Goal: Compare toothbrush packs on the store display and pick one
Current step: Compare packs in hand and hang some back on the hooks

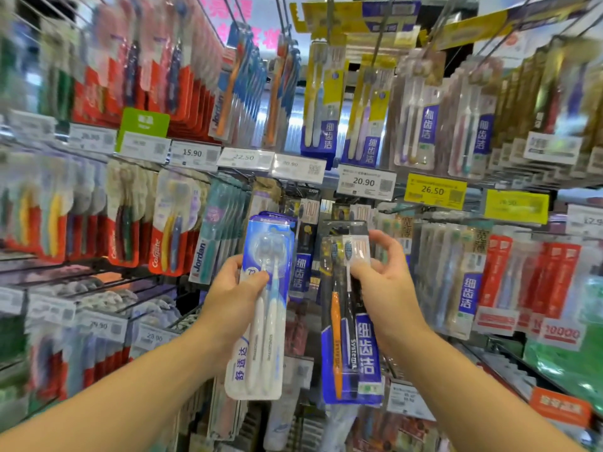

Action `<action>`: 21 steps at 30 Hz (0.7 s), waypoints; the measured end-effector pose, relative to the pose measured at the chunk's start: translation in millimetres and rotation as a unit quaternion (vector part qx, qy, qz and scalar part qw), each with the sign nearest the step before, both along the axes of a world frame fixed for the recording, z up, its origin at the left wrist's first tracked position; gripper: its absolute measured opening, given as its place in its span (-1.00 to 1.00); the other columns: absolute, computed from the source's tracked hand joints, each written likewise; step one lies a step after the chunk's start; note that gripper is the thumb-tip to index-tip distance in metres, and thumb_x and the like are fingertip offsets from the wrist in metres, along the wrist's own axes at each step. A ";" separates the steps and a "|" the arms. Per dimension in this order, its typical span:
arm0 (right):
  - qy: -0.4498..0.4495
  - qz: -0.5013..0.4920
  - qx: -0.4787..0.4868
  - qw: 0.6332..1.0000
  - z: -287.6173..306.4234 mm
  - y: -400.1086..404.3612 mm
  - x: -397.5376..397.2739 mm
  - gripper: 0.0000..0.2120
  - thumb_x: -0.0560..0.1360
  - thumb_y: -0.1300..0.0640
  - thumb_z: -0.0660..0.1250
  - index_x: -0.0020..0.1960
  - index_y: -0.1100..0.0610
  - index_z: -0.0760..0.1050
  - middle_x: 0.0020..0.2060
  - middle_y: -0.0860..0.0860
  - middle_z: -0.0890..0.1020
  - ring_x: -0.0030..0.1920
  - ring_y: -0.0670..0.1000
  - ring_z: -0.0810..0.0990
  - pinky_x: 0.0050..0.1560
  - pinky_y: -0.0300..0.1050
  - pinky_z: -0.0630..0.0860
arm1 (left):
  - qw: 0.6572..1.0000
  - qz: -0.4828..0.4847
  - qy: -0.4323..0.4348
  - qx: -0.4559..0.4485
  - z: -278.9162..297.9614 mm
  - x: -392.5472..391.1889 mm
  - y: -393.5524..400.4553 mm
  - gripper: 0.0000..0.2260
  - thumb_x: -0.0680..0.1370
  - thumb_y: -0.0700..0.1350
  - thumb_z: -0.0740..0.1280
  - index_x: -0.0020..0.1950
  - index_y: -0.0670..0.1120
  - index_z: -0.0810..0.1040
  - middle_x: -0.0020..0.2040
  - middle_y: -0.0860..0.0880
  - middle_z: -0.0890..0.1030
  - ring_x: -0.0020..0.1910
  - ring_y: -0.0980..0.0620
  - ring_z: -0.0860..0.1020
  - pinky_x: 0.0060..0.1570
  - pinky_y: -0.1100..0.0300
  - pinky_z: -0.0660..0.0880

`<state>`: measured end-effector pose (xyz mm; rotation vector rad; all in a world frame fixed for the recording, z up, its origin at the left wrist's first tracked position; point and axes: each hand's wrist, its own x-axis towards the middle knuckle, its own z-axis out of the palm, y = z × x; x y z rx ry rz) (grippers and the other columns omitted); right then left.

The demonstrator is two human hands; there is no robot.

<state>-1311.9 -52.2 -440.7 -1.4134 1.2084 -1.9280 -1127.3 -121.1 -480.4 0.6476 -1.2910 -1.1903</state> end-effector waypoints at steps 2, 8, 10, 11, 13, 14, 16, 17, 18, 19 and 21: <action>0.042 -0.001 -0.018 0.999 4.2 -1.8 5.9 -0.53 0.64 0.31 0.28 0.29 -0.25 0.41 -0.04 0.11 0.75 -0.10 0.41 0.68 -0.04 0.45 0.63 | 1.000 0.012 -0.006 -0.006 2.4 6.2 -2.7 -0.88 0.61 -0.09 0.37 0.11 0.11 0.58 0.00 -0.11 0.75 -0.03 -0.19 0.73 0.08 -0.22 0.64; 0.061 0.033 -0.045 0.997 18.9 -26.6 33.4 -0.54 0.65 0.32 0.28 0.29 -0.24 0.44 0.11 0.07 0.73 0.03 0.35 0.71 0.03 0.47 0.61 | 0.999 0.029 -0.010 -0.019 6.9 23.3 -7.7 -0.93 0.64 -0.11 0.36 0.08 0.06 0.55 -0.04 -0.12 0.74 -0.08 -0.21 0.72 0.03 -0.25 0.64; 0.062 0.043 -0.054 0.996 22.4 -35.7 41.2 -0.54 0.66 0.31 0.26 0.30 -0.25 0.43 0.10 0.06 0.74 0.04 0.33 0.71 0.04 0.46 0.62 | 0.999 0.034 -0.012 -0.025 7.8 30.6 -10.7 -0.92 0.64 -0.12 0.37 0.10 0.03 0.55 -0.05 -0.09 0.75 -0.07 -0.20 0.73 0.06 -0.24 0.64; 0.063 0.047 -0.058 0.995 24.3 -39.4 44.4 -0.54 0.67 0.31 0.26 0.31 -0.25 0.42 0.08 0.05 0.75 0.06 0.36 0.69 0.05 0.48 0.61 | 0.999 0.035 -0.010 -0.029 8.0 34.7 -12.0 -0.92 0.64 -0.14 0.37 0.10 0.02 0.56 -0.06 -0.09 0.75 -0.09 -0.18 0.73 0.05 -0.22 0.64; 0.059 0.052 -0.063 0.995 28.4 -46.2 49.7 -0.54 0.67 0.30 0.26 0.33 -0.25 0.40 0.02 0.06 0.76 0.06 0.39 0.68 0.05 0.49 0.59 | 0.999 0.033 -0.002 -0.037 8.6 44.3 -13.7 -0.91 0.64 -0.17 0.36 0.12 -0.02 0.55 -0.08 -0.10 0.76 -0.15 -0.13 0.72 0.00 -0.15 0.64; 0.054 0.052 -0.064 0.995 30.2 -49.2 51.9 -0.53 0.67 0.29 0.27 0.33 -0.26 0.39 0.00 0.06 0.76 0.03 0.36 0.70 0.05 0.48 0.60 | 0.999 0.030 0.005 -0.042 8.6 49.3 -14.0 -0.91 0.64 -0.19 0.35 0.13 -0.05 0.55 -0.07 -0.12 0.75 -0.16 -0.11 0.71 -0.03 -0.11 0.63; 0.044 0.050 -0.069 0.995 33.1 -54.2 55.6 -0.52 0.66 0.30 0.27 0.30 -0.28 0.39 -0.02 0.06 0.76 -0.04 0.26 0.71 0.05 0.45 0.62 | 0.998 0.025 0.023 -0.051 8.9 59.5 -15.4 -0.91 0.65 -0.22 0.32 0.13 -0.08 0.55 -0.03 -0.16 0.74 -0.15 -0.10 0.68 -0.06 -0.06 0.62; 0.039 0.050 -0.072 0.995 34.3 -56.4 57.6 -0.52 0.66 0.31 0.27 0.31 -0.28 0.39 -0.01 0.06 0.76 -0.06 0.23 0.70 0.05 0.41 0.64 | 0.998 0.022 0.029 -0.055 9.2 63.5 -16.2 -0.91 0.65 -0.23 0.31 0.12 -0.09 0.55 -0.05 -0.15 0.73 -0.15 -0.09 0.68 -0.10 -0.03 0.62; 0.030 0.051 -0.075 0.995 35.7 -58.6 60.0 -0.52 0.66 0.32 0.26 0.33 -0.24 0.39 0.00 0.05 0.76 -0.06 0.19 0.71 0.04 0.36 0.66 | 0.998 0.017 0.034 -0.058 9.8 67.4 -17.2 -0.92 0.65 -0.24 0.31 0.12 -0.10 0.55 -0.10 -0.12 0.73 -0.19 -0.06 0.69 -0.16 0.03 0.63; 0.021 0.052 -0.078 0.995 37.2 -61.1 62.5 -0.53 0.66 0.32 0.26 0.37 -0.20 0.39 0.03 0.05 0.76 -0.06 0.17 0.72 0.03 0.33 0.67 | 0.997 0.011 0.037 -0.063 10.7 70.0 -17.8 -0.92 0.65 -0.24 0.30 0.13 -0.12 0.54 -0.15 -0.06 0.73 -0.23 -0.02 0.69 -0.25 0.11 0.65; 0.005 0.044 -0.082 0.996 39.4 -68.6 65.7 -0.52 0.65 0.34 0.26 0.43 -0.12 0.37 0.08 0.07 0.75 -0.03 0.20 0.72 0.07 0.39 0.65 | 0.997 -0.002 0.035 -0.069 12.3 73.8 -18.7 -0.91 0.65 -0.24 0.30 0.14 -0.15 0.53 -0.22 -0.01 0.73 -0.29 0.04 0.69 -0.33 0.20 0.63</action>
